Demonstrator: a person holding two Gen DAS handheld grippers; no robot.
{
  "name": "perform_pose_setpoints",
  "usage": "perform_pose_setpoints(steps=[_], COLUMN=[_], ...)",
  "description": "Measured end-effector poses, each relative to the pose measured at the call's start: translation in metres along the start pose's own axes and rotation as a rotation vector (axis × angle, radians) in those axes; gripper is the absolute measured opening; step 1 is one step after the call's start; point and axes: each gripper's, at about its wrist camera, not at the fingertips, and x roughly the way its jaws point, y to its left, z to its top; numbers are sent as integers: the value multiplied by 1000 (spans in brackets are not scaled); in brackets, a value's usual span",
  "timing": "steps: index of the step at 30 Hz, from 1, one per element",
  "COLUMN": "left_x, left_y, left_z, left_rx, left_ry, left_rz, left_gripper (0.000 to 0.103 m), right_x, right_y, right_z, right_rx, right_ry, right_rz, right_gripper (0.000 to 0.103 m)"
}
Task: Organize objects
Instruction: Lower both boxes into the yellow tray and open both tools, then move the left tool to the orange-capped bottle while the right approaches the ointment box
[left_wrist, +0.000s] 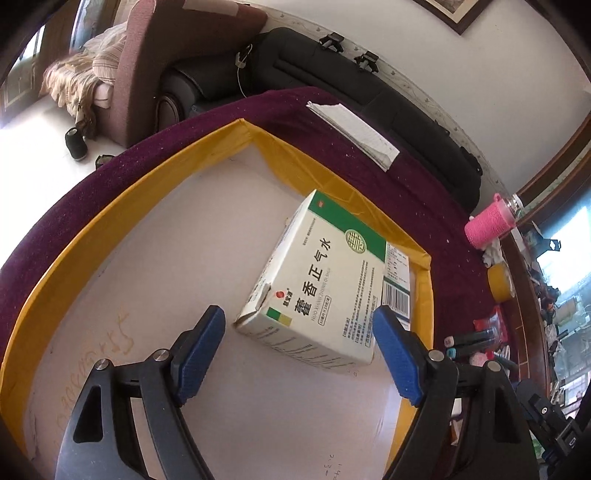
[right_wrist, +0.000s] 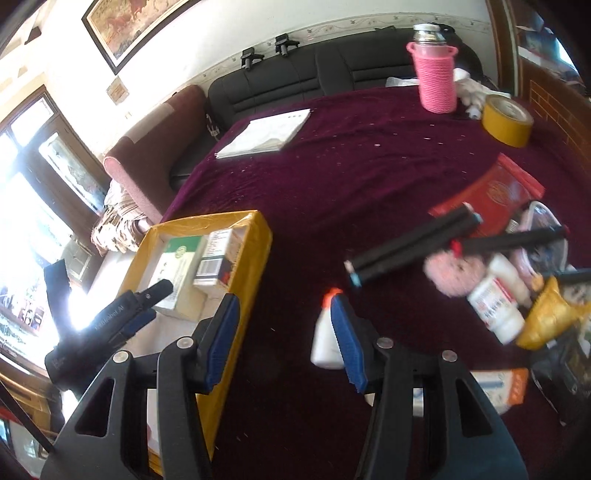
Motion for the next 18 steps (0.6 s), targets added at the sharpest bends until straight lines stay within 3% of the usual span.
perform_pose_setpoints(steps=[5,9,13,18], left_x=[-15,-39,-72,-54], left_y=[5,8,-3,-18], left_z=[-20,-37,-53,-58], left_rx=[5,-7,4,4], left_ry=[24,47,56,167], left_rz=[-28,7,-41,-69], left_gripper=[78,78,78,78], right_x=[-27,-40,-50,-56], right_y=[-35,-60,-76,-92], right_z=[-20,-38,-47,-51], right_rx=[53,67,84,139], right_ry=[4,10,-3,-15], right_rz=[-1,-47,-62,-39], right_gripper=[50,50,50,50])
